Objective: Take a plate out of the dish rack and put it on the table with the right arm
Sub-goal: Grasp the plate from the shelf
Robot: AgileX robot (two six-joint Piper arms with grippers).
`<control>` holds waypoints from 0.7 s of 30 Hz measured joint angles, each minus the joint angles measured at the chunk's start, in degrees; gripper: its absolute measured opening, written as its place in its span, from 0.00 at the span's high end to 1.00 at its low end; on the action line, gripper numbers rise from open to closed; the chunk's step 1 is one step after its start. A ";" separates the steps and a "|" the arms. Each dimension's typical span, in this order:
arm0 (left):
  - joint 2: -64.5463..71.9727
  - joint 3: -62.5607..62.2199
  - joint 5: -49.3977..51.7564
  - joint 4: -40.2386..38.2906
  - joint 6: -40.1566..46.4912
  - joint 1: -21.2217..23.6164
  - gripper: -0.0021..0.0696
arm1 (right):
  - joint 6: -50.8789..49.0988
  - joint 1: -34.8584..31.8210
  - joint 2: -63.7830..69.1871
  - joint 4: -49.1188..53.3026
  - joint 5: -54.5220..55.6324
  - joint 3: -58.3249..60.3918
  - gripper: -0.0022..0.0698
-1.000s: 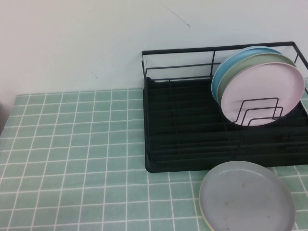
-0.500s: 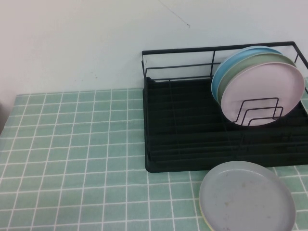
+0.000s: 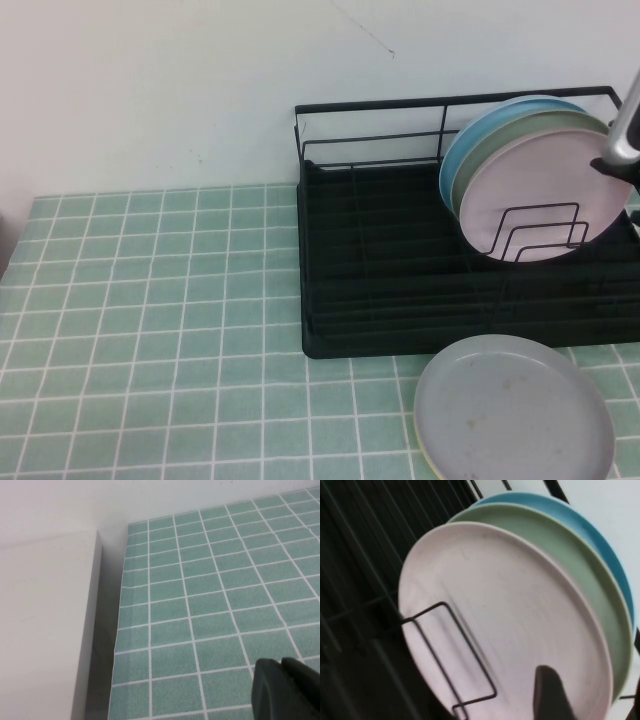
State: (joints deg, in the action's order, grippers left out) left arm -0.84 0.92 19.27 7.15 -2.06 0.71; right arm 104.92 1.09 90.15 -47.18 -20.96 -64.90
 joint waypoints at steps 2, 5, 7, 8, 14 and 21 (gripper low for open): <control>0.00 0.00 0.00 0.00 0.00 0.00 0.98 | 1.66 0.00 2.00 -0.48 0.14 -1.66 0.49; 0.00 0.00 0.00 0.00 0.00 0.00 0.98 | 3.17 0.00 4.35 -0.80 0.24 -3.69 0.48; 0.00 0.00 0.00 0.00 0.00 0.00 0.98 | 4.22 0.00 5.83 -0.90 0.24 -4.73 0.48; 0.00 0.00 0.00 0.00 0.00 0.00 0.98 | 4.78 0.00 6.52 -1.02 0.37 -5.18 0.48; 0.00 0.00 0.00 0.00 0.00 0.00 0.98 | 5.99 0.00 9.75 -1.13 0.57 -7.59 0.48; 0.00 0.00 0.00 0.00 0.00 0.00 0.98 | 9.46 0.00 12.38 -1.26 1.19 -8.93 0.51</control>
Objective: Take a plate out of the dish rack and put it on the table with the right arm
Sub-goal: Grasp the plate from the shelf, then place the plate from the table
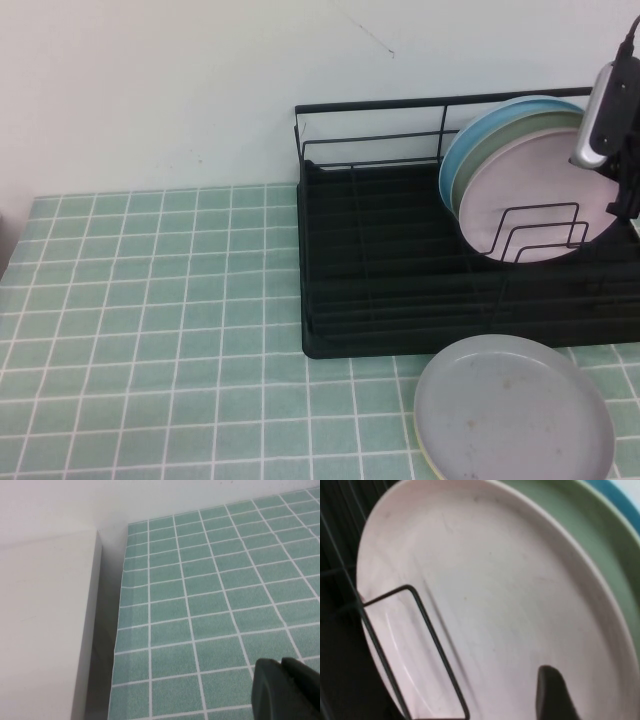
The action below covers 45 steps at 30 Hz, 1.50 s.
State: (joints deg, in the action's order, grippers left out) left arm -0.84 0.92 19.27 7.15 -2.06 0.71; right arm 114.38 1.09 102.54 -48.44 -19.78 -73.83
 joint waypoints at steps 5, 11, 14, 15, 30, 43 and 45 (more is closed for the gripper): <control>0.00 0.00 0.00 0.00 0.00 0.00 0.98 | 0.34 0.00 2.21 0.00 0.27 -1.68 0.52; 0.00 0.00 0.00 0.00 0.00 0.00 0.98 | 0.58 0.00 4.46 0.00 1.48 -2.93 0.57; 0.00 0.00 0.00 0.00 0.00 0.00 0.98 | 0.70 0.00 4.58 0.00 2.08 -3.03 0.70; 0.00 0.00 0.00 0.00 0.00 0.00 0.98 | 0.84 0.00 4.58 0.00 1.77 -3.03 0.73; 0.00 0.00 0.00 0.00 0.00 0.00 0.98 | -0.52 -0.22 -10.80 0.24 -0.91 -2.65 0.83; 0.00 0.00 0.00 0.00 0.00 0.00 0.98 | -69.80 -0.66 -33.49 24.69 -26.83 -2.52 0.83; 0.00 0.00 0.00 0.00 0.00 0.00 0.98 | -81.25 -0.66 -35.54 27.90 -34.36 -0.37 0.83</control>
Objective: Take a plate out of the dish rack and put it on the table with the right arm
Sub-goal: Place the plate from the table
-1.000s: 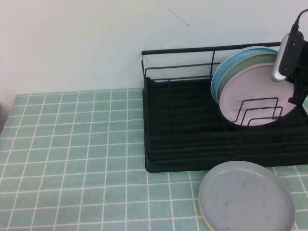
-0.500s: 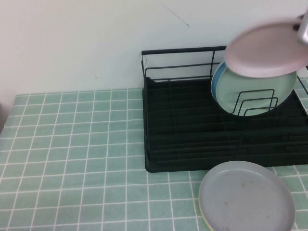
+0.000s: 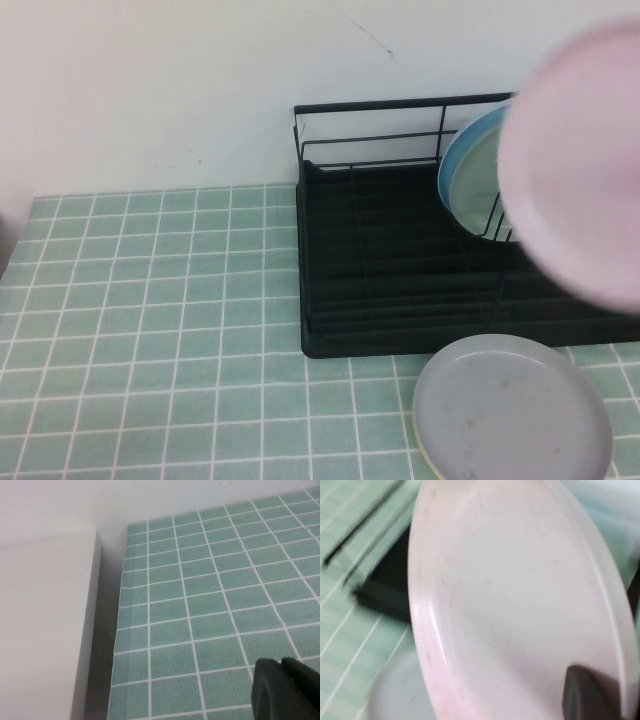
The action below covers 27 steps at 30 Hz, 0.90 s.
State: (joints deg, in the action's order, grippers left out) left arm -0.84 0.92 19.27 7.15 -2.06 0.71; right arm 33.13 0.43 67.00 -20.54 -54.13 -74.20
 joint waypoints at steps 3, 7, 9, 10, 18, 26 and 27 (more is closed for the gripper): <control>0.00 0.00 0.00 0.00 0.00 0.00 0.98 | -8.04 0.00 -2.68 0.60 -5.10 6.41 0.83; 0.00 0.00 0.00 0.00 0.00 0.00 0.98 | -10.57 0.00 -5.30 -4.17 -3.71 18.82 0.83; 0.00 0.00 0.00 0.00 0.00 0.00 0.98 | -10.44 0.14 -5.58 -7.28 -1.31 25.03 0.83; 0.00 0.00 0.00 0.00 0.00 0.00 0.98 | -10.34 0.43 -5.41 -8.29 -0.17 27.16 0.83; 0.00 0.00 0.00 0.00 0.00 0.00 0.98 | -7.81 2.51 1.12 -13.20 8.48 34.85 0.84; 0.00 0.00 0.00 0.00 0.00 0.00 0.98 | -3.37 2.68 9.67 -18.17 13.94 34.85 0.84; 0.00 0.00 0.00 0.00 0.00 0.00 0.98 | -3.07 2.68 10.45 -18.32 14.41 34.85 0.84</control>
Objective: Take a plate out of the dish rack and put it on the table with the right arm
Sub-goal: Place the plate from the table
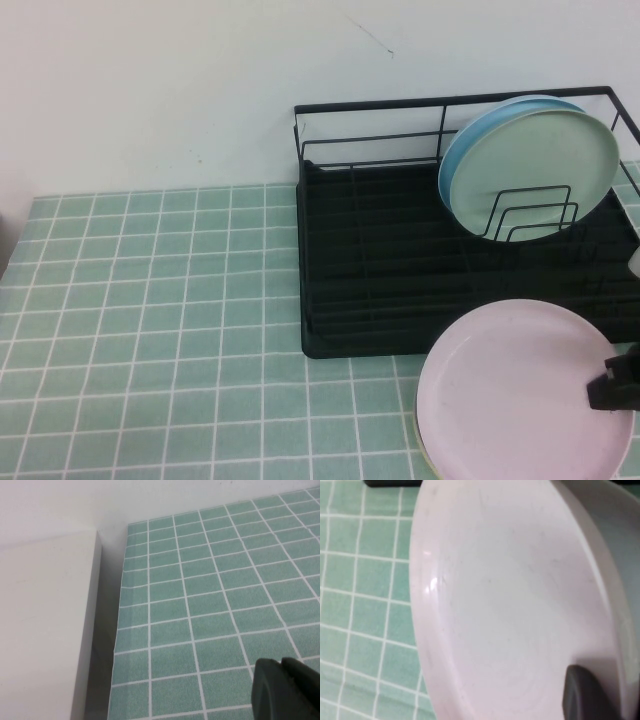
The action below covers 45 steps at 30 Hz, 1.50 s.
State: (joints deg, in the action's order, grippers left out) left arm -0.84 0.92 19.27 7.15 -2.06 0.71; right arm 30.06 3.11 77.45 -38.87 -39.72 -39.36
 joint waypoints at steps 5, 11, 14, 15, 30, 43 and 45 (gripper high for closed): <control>0.00 0.00 0.00 0.00 0.00 0.00 0.98 | 0.35 0.00 2.67 -0.53 1.79 0.00 0.84; 0.00 0.00 0.00 0.00 0.00 0.00 0.98 | 0.72 0.00 3.78 -0.75 3.73 0.00 0.84; 0.00 0.00 0.00 0.00 0.00 0.00 0.98 | 0.85 0.00 4.19 -0.96 3.99 0.00 0.84; 0.00 0.00 0.00 0.00 0.00 0.00 0.98 | 0.98 0.00 4.27 -1.07 3.99 0.00 0.83; 0.00 0.00 0.00 0.00 0.00 0.00 0.98 | -0.89 0.00 4.00 2.55 4.84 0.00 0.37; 0.00 0.00 0.00 0.00 0.00 0.00 0.98 | -5.97 0.00 -11.26 9.85 -2.08 -0.13 0.46; 0.00 0.00 0.00 0.00 0.00 0.00 0.97 | -5.60 0.00 -14.85 10.21 -4.99 -0.13 0.60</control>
State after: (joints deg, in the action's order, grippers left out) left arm -0.84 0.92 19.27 7.15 -2.06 0.71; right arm 24.45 3.11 62.60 -28.65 -44.72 -39.49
